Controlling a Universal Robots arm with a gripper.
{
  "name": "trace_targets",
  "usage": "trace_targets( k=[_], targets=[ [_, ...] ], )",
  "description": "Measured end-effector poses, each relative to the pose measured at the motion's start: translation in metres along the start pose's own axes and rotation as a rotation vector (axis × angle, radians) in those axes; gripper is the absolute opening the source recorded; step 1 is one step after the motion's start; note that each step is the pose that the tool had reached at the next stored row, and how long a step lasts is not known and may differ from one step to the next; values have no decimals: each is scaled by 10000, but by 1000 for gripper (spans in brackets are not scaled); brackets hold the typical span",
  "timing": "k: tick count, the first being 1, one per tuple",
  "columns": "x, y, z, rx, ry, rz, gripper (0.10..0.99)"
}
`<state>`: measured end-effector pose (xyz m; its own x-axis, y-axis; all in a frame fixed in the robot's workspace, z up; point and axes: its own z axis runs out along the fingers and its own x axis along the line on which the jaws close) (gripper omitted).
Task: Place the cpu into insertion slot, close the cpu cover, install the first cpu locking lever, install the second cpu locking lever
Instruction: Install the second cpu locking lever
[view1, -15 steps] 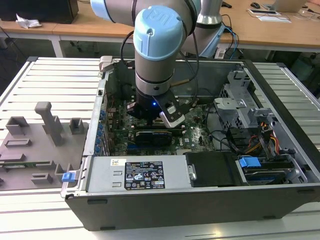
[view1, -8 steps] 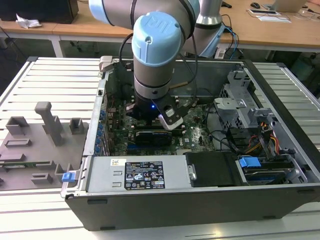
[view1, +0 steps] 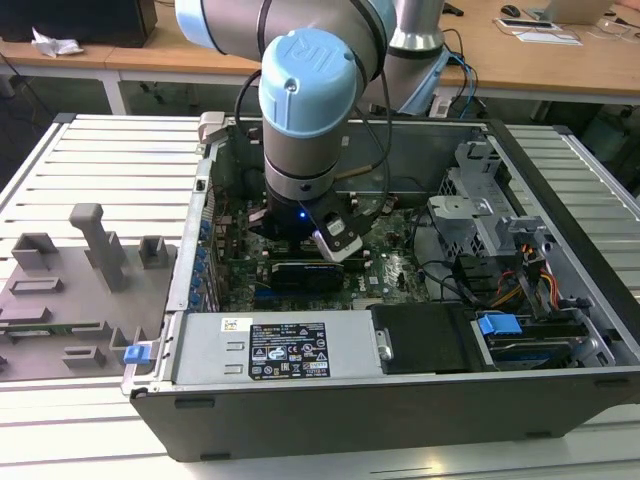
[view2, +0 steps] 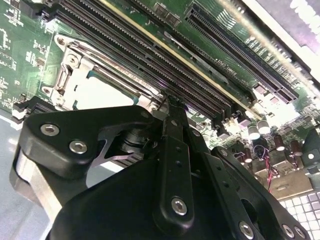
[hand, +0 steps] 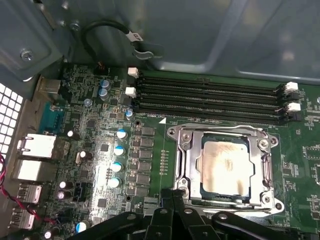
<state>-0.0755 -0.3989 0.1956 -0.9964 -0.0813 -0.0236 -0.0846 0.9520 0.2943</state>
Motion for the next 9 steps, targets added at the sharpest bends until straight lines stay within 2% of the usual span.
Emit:
trace_targets(
  k=[4, 9],
  targets=[
    [7, 0, 26, -49, -3, -1, 106],
    [17, -3, 0, -50, -4, 0, 106]
  ],
)
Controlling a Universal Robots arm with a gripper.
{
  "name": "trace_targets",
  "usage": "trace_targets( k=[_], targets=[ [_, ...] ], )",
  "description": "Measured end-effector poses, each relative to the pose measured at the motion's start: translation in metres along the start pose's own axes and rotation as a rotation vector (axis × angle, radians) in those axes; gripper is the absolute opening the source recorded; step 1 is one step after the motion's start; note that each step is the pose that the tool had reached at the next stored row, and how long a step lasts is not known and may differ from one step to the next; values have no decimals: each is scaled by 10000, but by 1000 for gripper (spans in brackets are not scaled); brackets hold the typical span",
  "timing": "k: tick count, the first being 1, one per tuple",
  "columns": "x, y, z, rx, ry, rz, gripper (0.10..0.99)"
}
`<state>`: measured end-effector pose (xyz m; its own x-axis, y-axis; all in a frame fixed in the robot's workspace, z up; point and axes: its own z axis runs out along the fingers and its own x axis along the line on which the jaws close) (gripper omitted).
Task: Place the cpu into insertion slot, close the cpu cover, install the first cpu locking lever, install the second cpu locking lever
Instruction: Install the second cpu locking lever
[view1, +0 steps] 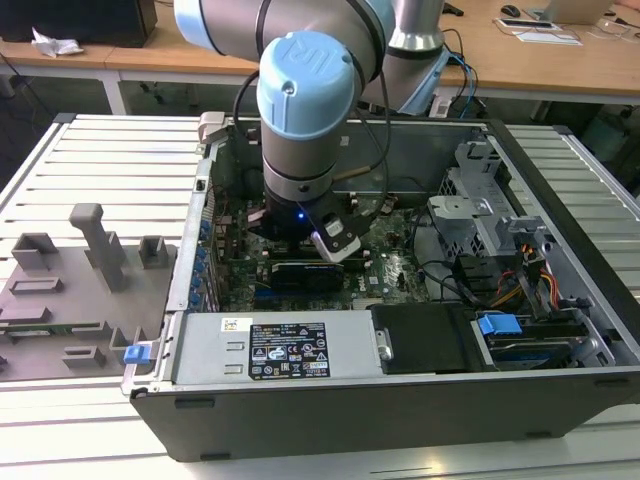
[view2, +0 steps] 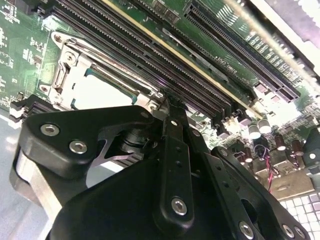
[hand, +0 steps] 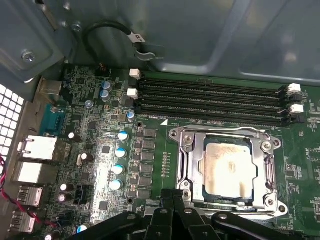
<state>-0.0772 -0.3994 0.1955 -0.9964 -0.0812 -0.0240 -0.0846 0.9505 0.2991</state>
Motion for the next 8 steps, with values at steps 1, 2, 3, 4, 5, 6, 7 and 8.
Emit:
trace_targets(
  k=[1, 2, 3, 4, 5, 6, 7, 8],
  targets=[
    [1, 0, -8, 3, 0, 1, 106],
    [0, 4, -17, -3, -2, 1, 106],
    [-1, 8, -31, -3, -1, 0, 106],
    [-2, 17, -62, 0, 0, 1, 106],
    [-2, 24, -85, 1, 0, 0, 106],
    [-3, 32, -110, 1, 1, 0, 106],
    [-3, 37, -125, 1, 0, 0, 106],
    [-4, 43, -146, 1, 0, 0, 106]
  ],
)
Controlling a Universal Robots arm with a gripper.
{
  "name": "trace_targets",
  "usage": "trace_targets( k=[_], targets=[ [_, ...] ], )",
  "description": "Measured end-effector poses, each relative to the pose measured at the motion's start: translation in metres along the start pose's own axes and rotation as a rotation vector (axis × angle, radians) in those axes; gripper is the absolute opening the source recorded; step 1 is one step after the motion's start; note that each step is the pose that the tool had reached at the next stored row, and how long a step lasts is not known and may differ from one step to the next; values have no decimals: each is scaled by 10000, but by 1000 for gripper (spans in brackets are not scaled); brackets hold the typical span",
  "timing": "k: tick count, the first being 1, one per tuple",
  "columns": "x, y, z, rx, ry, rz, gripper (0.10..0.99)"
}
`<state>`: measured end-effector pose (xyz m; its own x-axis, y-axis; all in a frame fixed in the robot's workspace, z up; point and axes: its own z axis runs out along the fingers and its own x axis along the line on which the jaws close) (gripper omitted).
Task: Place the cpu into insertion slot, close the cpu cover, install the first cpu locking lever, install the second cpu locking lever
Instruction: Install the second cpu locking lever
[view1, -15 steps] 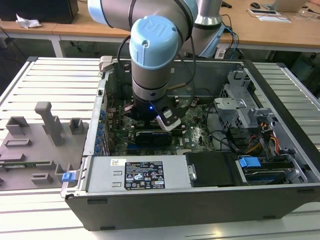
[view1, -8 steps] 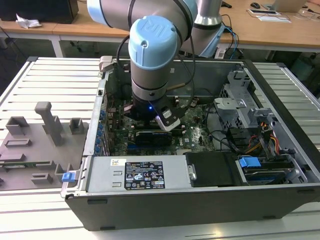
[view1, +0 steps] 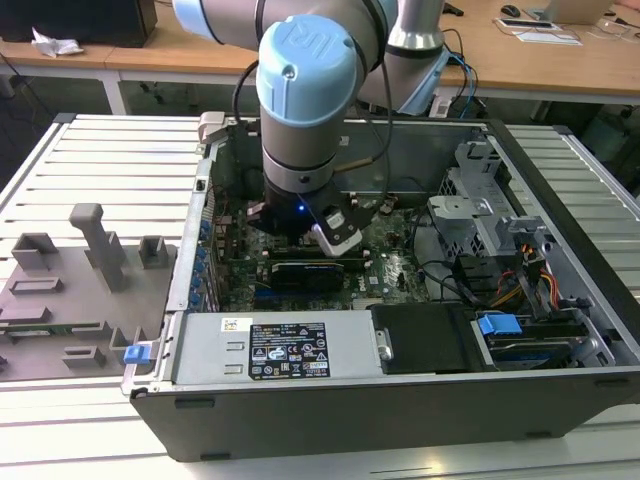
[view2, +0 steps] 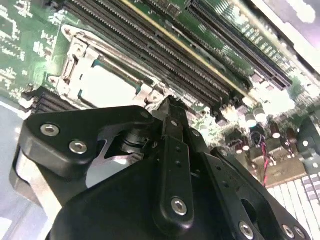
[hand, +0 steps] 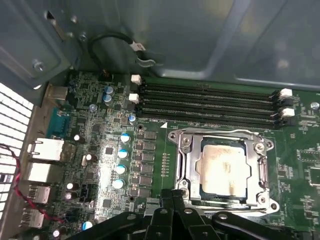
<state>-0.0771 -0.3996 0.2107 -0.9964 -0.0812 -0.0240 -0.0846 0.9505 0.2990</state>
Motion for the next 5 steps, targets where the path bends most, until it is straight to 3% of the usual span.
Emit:
trace_targets(
  k=[5],
  targets=[
    [-3, 34, -107, -1, 0, 0, 106]
  ],
)
